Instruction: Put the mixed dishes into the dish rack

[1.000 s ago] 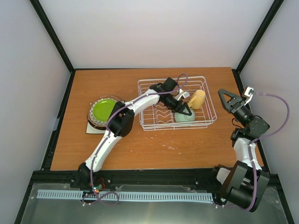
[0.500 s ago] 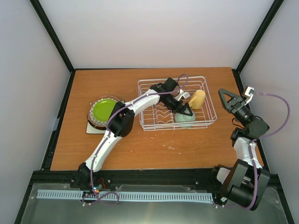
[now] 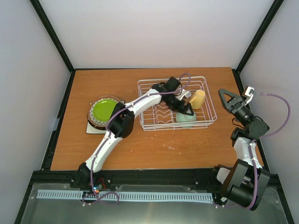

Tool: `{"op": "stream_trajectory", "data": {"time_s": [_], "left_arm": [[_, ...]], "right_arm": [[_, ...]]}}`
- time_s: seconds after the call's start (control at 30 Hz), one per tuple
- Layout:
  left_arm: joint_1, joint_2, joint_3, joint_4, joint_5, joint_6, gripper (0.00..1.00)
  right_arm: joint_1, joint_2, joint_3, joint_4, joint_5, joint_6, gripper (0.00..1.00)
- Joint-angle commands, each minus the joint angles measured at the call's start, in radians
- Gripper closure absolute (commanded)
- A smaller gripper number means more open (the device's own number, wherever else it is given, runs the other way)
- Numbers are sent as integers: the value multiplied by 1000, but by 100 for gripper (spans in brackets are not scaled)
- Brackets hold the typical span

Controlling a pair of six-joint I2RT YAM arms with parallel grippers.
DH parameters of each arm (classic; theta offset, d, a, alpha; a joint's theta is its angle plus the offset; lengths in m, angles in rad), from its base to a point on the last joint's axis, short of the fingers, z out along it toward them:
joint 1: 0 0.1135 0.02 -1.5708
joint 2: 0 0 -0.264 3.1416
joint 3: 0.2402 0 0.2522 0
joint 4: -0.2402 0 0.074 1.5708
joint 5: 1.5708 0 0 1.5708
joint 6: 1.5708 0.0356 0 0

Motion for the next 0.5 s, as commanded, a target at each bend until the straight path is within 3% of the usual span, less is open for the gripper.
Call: {"op": "stream_trajectory", "data": {"time_s": [0.0, 0.47], "left_arm": [[-2, -83, 67, -41, -143, 36, 0], [-3, -127, 56, -61, -357, 85, 0]], "right_arm": [[-8, -3, 4, 43, -12, -5, 58], [-8, -7, 2, 38, -17, -15, 58]]}}
